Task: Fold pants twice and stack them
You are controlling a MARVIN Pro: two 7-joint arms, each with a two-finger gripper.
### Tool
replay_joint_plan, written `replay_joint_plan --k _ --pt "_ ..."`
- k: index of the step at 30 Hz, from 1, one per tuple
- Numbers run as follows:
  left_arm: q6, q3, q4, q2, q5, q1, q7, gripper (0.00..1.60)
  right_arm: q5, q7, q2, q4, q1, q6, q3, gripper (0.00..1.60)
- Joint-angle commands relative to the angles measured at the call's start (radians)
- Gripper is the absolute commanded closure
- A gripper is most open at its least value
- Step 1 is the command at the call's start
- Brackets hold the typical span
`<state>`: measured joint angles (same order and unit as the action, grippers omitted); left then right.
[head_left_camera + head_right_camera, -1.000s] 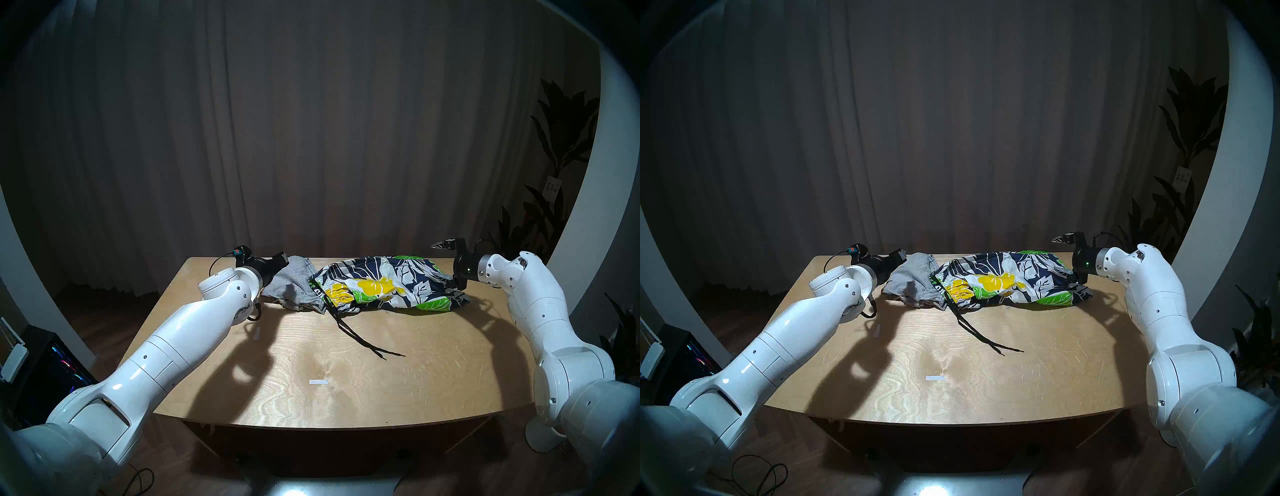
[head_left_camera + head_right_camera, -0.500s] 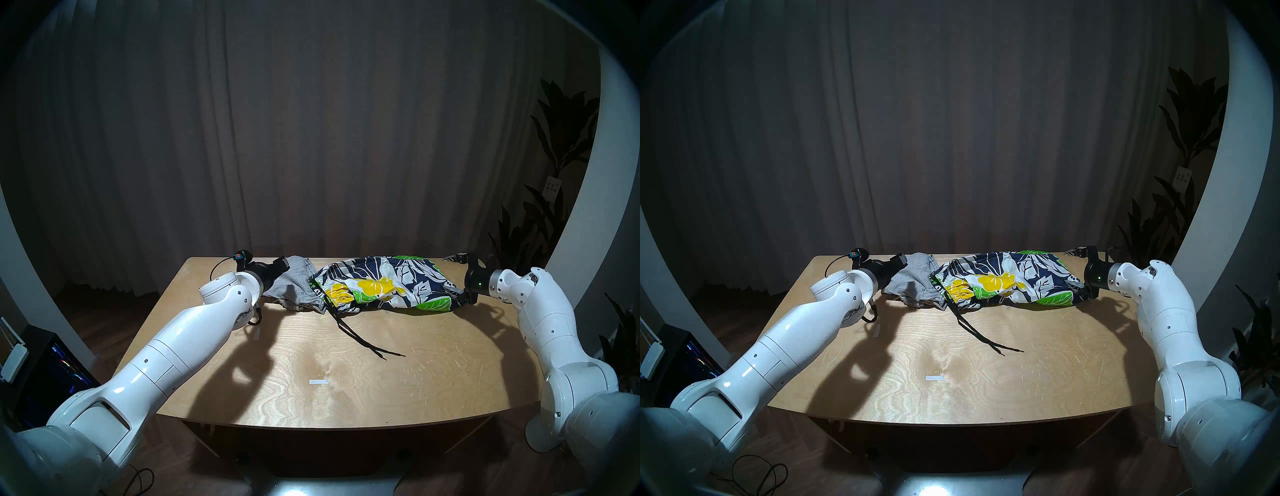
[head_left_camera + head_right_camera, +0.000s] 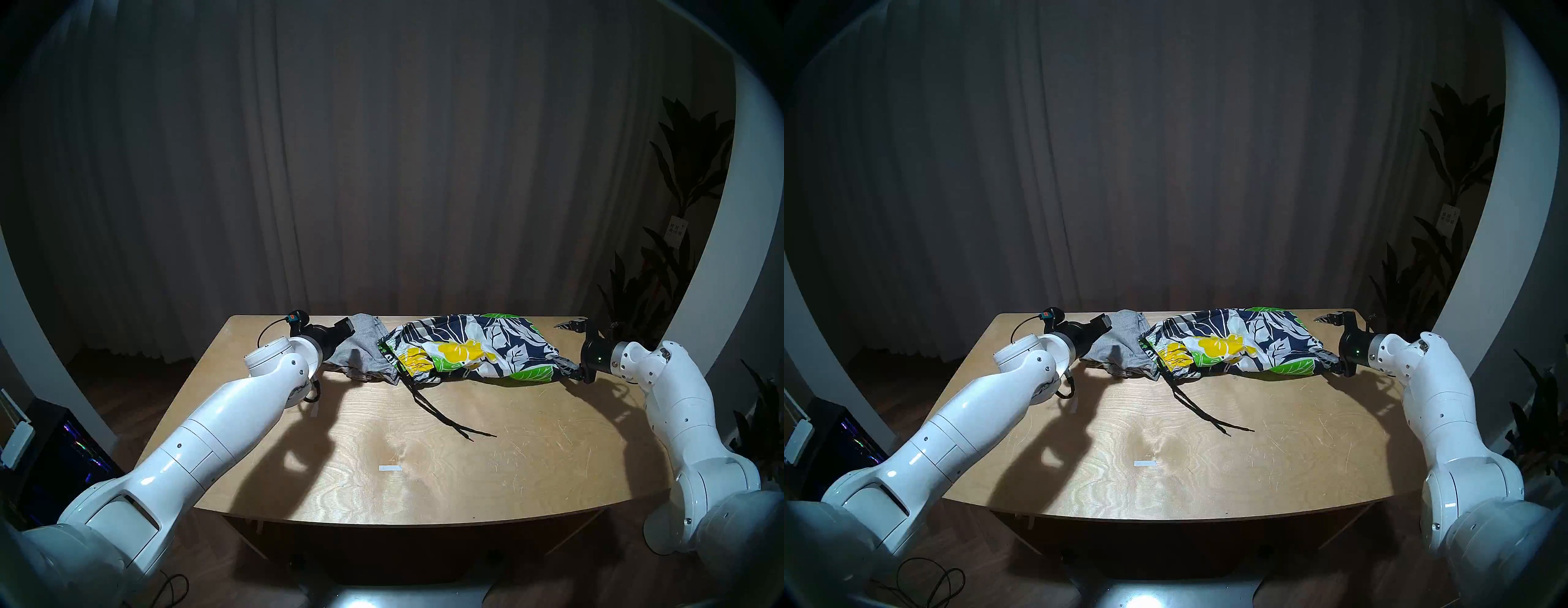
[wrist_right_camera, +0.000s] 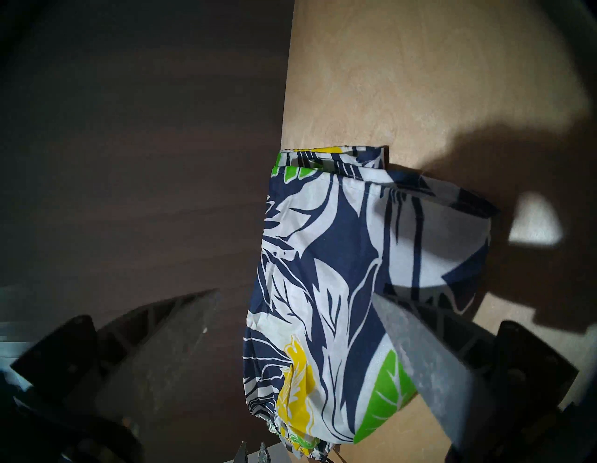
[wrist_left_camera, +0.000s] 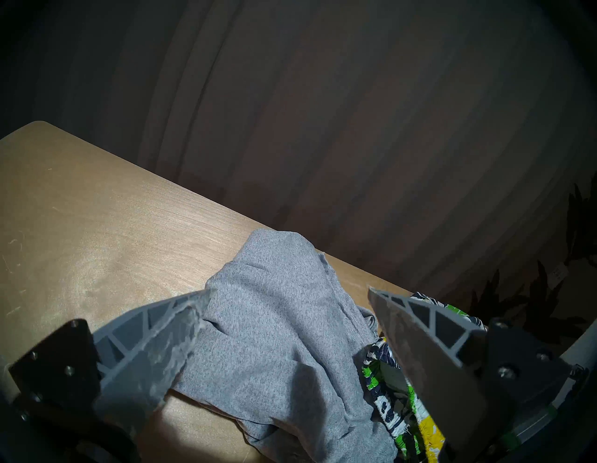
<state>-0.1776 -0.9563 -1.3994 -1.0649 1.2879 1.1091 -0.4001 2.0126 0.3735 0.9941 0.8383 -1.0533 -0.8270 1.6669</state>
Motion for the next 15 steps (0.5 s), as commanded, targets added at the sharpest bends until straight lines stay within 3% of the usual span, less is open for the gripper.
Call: replay_joint_plan --k 1,15 --pt "0.005 -0.006 -0.011 0.000 -0.001 -0.009 0.005 0.00 0.016 -0.025 -0.041 0.056 -0.002 0.005 0.044 0.00" --pt "0.006 -0.008 -0.009 0.001 -0.002 0.003 0.007 0.00 0.023 -0.026 -0.048 0.084 -0.083 0.017 0.087 0.00"
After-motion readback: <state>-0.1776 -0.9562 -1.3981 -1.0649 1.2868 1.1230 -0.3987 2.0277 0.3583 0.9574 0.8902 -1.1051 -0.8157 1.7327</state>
